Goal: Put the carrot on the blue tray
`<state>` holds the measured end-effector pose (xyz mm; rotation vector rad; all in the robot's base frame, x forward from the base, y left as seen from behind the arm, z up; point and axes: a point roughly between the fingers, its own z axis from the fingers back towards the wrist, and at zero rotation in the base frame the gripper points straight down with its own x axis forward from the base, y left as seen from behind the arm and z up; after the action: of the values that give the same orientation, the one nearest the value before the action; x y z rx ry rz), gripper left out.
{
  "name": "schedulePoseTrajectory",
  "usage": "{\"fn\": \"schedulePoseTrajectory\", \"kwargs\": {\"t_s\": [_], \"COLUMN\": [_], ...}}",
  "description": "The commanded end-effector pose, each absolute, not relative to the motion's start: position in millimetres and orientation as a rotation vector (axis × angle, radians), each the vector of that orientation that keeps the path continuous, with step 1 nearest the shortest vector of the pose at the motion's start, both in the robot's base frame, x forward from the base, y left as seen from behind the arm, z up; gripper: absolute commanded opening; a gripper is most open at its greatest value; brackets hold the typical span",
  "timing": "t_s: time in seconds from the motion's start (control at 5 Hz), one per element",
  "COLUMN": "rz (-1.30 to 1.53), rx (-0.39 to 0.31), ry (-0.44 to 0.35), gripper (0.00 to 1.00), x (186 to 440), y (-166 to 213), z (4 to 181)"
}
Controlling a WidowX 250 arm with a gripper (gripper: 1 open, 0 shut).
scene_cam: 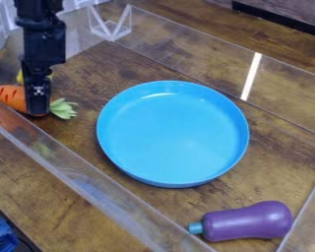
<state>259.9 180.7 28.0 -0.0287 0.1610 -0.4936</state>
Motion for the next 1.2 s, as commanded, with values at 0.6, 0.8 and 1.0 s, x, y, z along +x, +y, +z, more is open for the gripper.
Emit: {"fn": "schedulePoseTrajectory", "kwargs": {"t_s": [0.6, 0.8, 1.0], "rz": [-0.417, -0.407, -0.397], "rx": [-0.003, -0.001, 0.000], "ry": [0.123, 0.122, 0.120], "gripper": [1.00, 1.00, 1.00], "x": [259.8, 260.0, 260.2], "y": [205.0, 204.6, 203.2], "z": [13.3, 10.0, 7.7]}}
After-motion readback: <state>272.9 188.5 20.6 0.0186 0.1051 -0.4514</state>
